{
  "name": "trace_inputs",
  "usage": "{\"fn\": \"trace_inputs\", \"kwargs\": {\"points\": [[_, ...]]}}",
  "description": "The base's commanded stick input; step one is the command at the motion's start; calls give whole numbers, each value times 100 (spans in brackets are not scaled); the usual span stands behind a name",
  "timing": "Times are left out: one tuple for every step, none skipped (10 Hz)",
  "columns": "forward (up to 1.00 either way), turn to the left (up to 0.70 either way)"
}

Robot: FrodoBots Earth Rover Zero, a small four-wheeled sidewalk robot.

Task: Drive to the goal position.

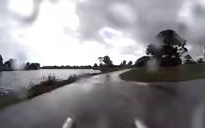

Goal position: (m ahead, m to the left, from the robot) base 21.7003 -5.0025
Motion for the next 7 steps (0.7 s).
{"fn": "trace_inputs", "kwargs": {"points": [[100, 0], [100, 0], [100, 0], [100, 0], [100, 0], [100, -33], [100, -36]]}}
